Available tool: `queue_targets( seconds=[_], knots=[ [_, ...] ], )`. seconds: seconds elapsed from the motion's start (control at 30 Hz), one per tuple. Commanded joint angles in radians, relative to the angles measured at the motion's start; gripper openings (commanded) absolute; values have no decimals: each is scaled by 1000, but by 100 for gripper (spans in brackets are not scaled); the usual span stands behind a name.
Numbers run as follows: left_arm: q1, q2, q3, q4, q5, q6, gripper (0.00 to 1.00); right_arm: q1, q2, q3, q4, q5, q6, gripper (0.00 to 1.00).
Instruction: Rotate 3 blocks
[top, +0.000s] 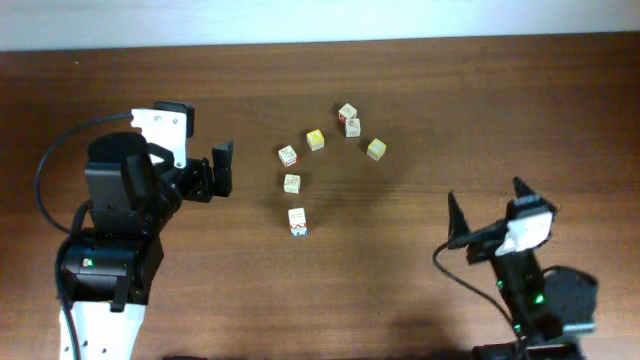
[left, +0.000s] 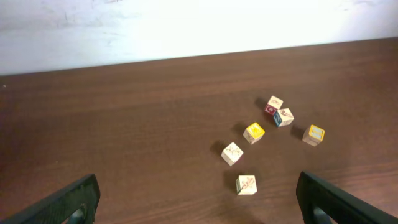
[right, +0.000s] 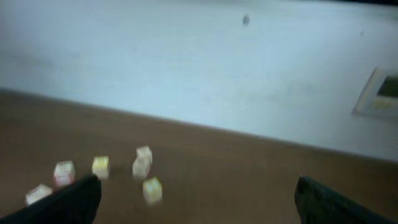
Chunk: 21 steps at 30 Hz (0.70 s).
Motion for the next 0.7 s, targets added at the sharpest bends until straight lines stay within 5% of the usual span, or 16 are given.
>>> queue_targets(
  seconds=[0.0,0.17,0.67],
  knots=[
    [3,-5,10,2,-7,19,99,-9,-121,-183,78,-5,-7,98],
    [4,-5,10,2,-7,19,99,-9,-275,-351,78,-5,-7,99],
    [3,-5,10,2,-7,19,99,-8,-307,-350,-6,37,-6,99]
  ],
)
